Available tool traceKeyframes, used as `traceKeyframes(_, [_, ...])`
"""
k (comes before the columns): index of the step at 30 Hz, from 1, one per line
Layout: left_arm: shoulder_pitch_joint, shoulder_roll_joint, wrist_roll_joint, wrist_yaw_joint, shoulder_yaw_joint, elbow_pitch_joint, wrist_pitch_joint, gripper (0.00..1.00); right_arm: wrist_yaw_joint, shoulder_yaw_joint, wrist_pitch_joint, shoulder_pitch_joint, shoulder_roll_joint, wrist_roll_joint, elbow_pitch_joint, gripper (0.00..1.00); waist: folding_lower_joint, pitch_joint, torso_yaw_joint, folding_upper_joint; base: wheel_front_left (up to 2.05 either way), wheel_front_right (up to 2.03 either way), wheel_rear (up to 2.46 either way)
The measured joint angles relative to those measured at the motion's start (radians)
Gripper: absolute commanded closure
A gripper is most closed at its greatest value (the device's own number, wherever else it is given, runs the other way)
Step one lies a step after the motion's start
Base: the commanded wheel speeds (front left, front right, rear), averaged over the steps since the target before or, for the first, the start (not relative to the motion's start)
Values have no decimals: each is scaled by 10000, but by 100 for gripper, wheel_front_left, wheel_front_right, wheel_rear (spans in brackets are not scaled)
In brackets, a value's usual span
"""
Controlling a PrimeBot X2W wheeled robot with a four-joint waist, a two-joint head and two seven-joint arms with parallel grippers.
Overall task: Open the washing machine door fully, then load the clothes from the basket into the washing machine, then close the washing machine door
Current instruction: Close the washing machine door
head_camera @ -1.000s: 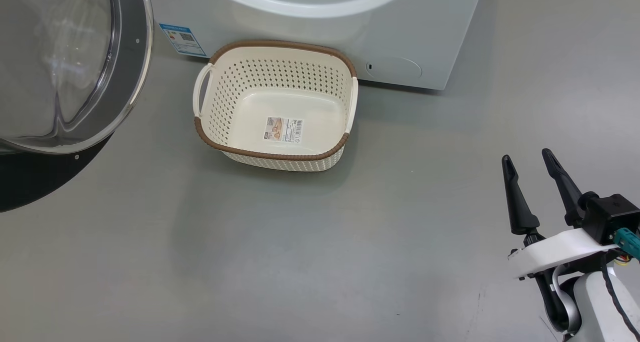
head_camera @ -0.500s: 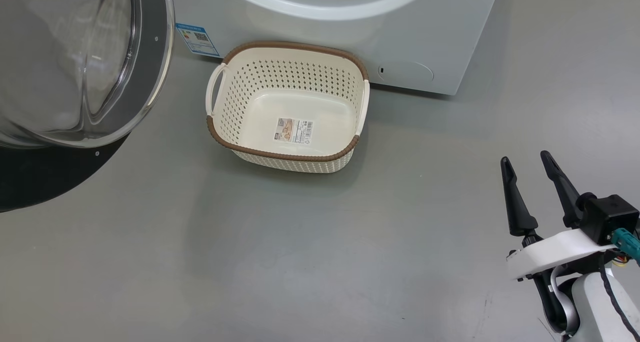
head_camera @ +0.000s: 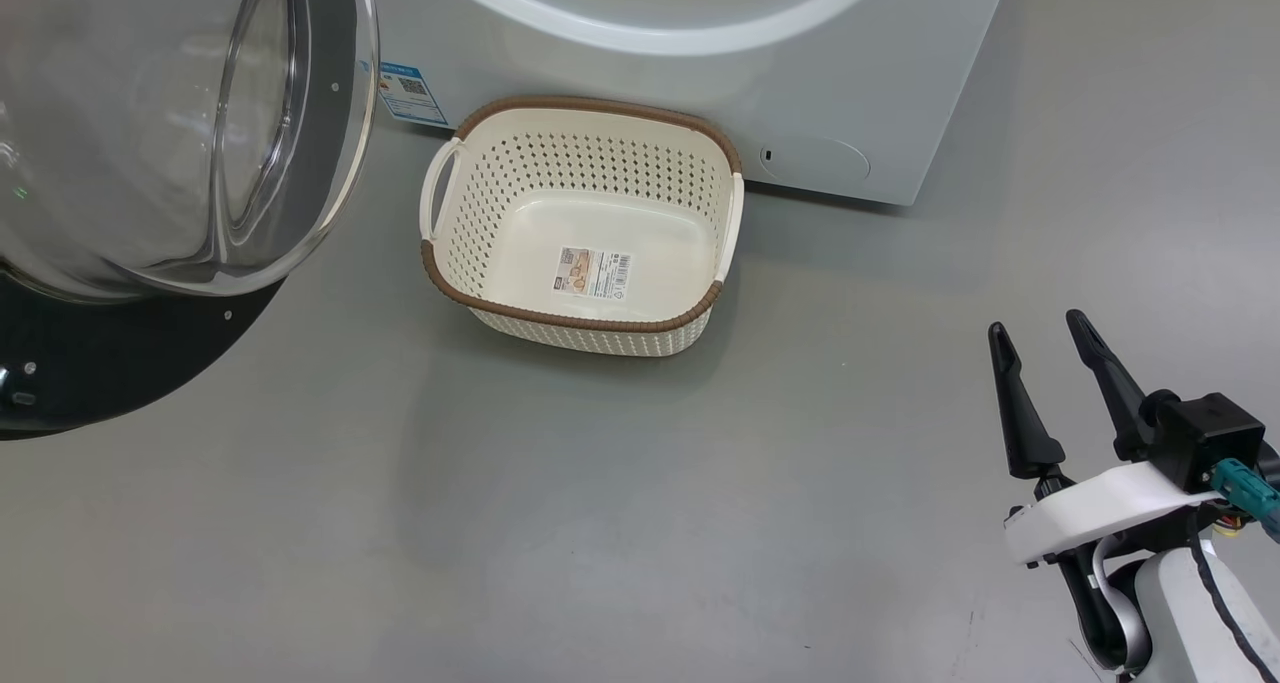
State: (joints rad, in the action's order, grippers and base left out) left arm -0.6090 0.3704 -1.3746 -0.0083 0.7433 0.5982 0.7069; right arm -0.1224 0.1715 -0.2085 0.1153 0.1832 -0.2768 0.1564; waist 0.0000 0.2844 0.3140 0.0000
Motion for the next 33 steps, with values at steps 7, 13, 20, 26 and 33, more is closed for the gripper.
traceKeyframes(7, [174,-38,-715,-209,-23,-376,1172,100,0,-2,-2,-2,-15,-92,77,0,0,-75,-31,0,0,0,0])
traceKeyframes(13, [313,-182,-1152,-261,-316,-660,2178,100,0,-4,-15,-2,-48,-213,127,0,0,-105,-20,0,0,0,0])
traceKeyframes(20, [792,-345,-1319,-163,-819,-966,3331,100,0,-2,-88,-2,-128,-236,190,0,0,-181,-11,0,0,0,0])
traceKeyframes(26, [1146,-380,-1365,-180,-1018,-1319,3940,100,0,-6,-90,-2,-198,-245,203,0,0,-206,-16,0,0,0,0])
traceKeyframes(33, [1216,-920,-1881,-460,-1160,-1958,4508,100,0,-8,-102,-2,-244,-299,272,0,0,-197,-20,0,0,0,0])
